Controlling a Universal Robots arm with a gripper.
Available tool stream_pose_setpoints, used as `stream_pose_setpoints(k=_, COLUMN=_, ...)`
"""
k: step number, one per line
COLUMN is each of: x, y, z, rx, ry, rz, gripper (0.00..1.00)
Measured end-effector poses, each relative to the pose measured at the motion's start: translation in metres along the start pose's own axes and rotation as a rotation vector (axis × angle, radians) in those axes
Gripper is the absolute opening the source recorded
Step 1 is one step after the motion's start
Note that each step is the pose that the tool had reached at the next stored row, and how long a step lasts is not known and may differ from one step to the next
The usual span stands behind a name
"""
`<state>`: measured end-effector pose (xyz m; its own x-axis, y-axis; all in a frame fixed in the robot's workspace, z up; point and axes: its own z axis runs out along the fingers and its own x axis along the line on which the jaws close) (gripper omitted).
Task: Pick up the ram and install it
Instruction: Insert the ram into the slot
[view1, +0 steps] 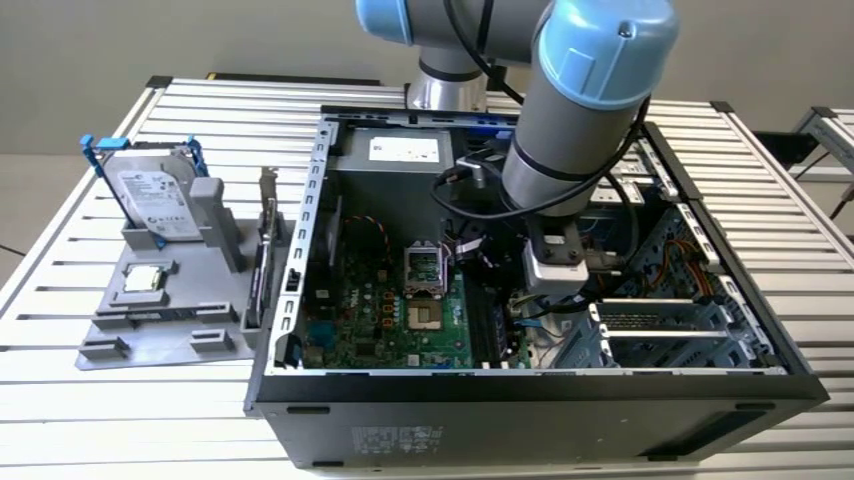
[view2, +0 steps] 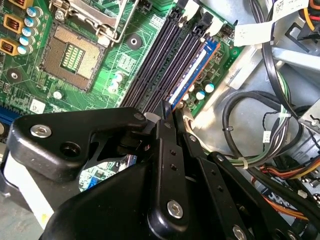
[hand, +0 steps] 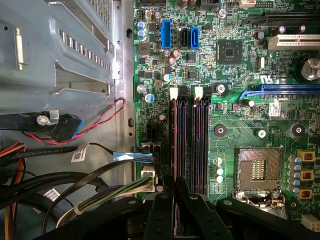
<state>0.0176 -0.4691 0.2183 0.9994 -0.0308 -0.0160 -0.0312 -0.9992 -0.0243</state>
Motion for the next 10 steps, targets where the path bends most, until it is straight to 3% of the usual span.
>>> stream_pose_setpoints(k=10, x=0.0, y=0.0, z=0.0015, rx=-0.0021, ry=-0.0008, rz=0.0, gripper=0.0)
